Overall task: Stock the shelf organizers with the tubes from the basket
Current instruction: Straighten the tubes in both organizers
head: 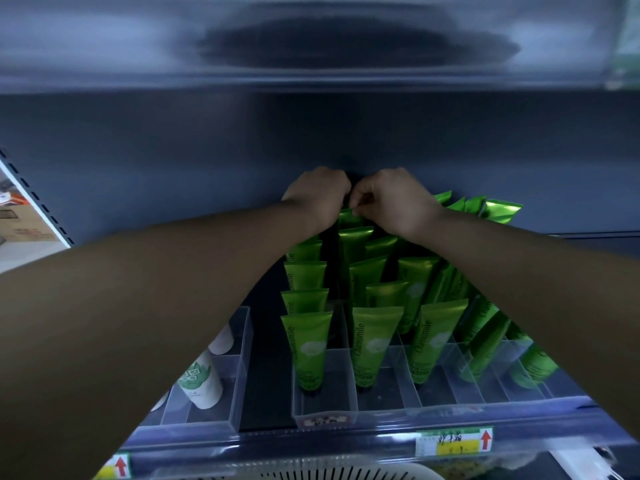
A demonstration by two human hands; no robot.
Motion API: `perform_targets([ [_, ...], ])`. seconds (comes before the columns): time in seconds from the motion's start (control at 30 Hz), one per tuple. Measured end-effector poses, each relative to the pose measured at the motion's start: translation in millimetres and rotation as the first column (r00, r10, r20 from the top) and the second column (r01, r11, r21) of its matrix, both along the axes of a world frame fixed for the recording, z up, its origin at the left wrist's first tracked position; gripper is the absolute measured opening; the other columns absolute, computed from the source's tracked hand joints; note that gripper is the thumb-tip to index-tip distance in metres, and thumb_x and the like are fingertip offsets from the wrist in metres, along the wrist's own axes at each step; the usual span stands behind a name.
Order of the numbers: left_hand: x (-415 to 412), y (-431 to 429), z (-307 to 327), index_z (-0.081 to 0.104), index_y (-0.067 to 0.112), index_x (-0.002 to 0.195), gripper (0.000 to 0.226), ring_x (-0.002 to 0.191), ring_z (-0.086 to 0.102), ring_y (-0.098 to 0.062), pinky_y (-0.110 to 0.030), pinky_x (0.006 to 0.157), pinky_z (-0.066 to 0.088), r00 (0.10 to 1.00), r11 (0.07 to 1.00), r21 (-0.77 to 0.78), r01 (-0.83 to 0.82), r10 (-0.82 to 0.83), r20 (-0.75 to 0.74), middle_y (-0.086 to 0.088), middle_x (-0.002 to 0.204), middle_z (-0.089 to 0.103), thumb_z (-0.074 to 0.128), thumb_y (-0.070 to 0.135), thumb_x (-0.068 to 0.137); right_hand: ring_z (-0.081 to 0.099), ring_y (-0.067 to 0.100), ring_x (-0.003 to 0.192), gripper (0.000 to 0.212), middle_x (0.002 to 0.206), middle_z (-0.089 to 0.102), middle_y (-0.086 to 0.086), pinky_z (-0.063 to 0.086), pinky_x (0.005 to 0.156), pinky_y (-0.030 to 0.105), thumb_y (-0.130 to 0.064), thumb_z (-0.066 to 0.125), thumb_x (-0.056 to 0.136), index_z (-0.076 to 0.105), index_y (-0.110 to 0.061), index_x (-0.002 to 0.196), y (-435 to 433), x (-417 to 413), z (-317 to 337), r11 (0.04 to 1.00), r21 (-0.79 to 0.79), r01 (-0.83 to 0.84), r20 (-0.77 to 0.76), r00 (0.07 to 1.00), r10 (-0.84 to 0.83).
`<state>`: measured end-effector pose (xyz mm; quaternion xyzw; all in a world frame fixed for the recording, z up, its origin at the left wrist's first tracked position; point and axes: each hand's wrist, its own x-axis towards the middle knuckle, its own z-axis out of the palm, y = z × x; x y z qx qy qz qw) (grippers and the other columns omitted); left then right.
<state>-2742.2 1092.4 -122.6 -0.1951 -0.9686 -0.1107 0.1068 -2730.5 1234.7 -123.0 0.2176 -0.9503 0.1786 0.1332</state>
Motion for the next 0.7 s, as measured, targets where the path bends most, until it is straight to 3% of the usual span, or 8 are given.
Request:
perform_targets([
  [0.1,-1,0,1,0.065,0.01,0.091,0.02,0.076,0.055,-0.022,-0.031,0.063,0.039,1.0,1.0,0.007,-0.016,0.016,0.004,-0.012,0.093,0.064,0.048,0.001,0.09,0.065,0.018,0.084,0.009,0.087,0.072,0.002,0.05,0.077,0.028,-0.01,0.068,0.08,0.073,-0.016,0.084,-1,1,-1,1.0,-0.006,0.003,-0.015,1.0,-0.003],
  [0.27,-1,1,5,0.065,0.008,0.093,0.019,0.076,0.052,-0.022,-0.031,0.064,0.037,1.0,1.0,0.004,-0.02,0.02,-0.016,-0.014,0.094,0.063,0.047,0.003,0.09,0.065,0.02,0.085,0.009,0.087,0.072,0.003,0.051,0.078,0.031,-0.009,0.068,0.079,0.073,-0.016,0.084,-3,2,0,1.0,-0.014,-0.002,0.0,1.0,0.002],
  [0.37,-1,3,5,0.065,0.007,0.094,0.018,0.082,0.058,-0.027,-0.031,0.064,0.038,0.999,1.0,-0.011,-0.029,0.029,-0.014,-0.015,0.094,0.063,0.048,0.003,0.09,0.065,0.018,0.088,0.013,0.092,0.072,0.003,0.049,0.077,0.025,-0.009,0.068,0.079,0.074,-0.015,0.089,-3,3,-1,1.0,-0.016,-0.002,0.011,1.0,0.002],
  [0.5,-1,2,7,0.065,0.006,0.089,0.015,0.077,0.057,-0.025,-0.031,0.064,0.04,0.999,0.999,-0.016,-0.039,0.039,0.005,-0.013,0.085,0.06,0.05,0.003,0.089,0.064,0.017,0.093,0.016,0.098,0.072,0.003,0.049,0.082,0.026,-0.01,0.069,0.08,0.073,-0.015,0.095,-3,5,0,1.0,-0.013,-0.005,0.042,0.999,0.005],
  [0.7,0,0,11,0.064,0.007,0.085,0.014,0.088,0.062,-0.033,-0.032,0.067,0.042,1.0,1.0,-0.002,-0.004,0.004,0.013,-0.017,0.092,0.065,0.051,0.003,0.085,0.064,0.021,0.094,0.022,0.099,0.071,0.005,0.048,0.081,0.028,-0.013,0.07,0.078,0.071,-0.012,0.1,2,9,9,1.0,0.006,0.004,0.0,1.0,-0.004],
])
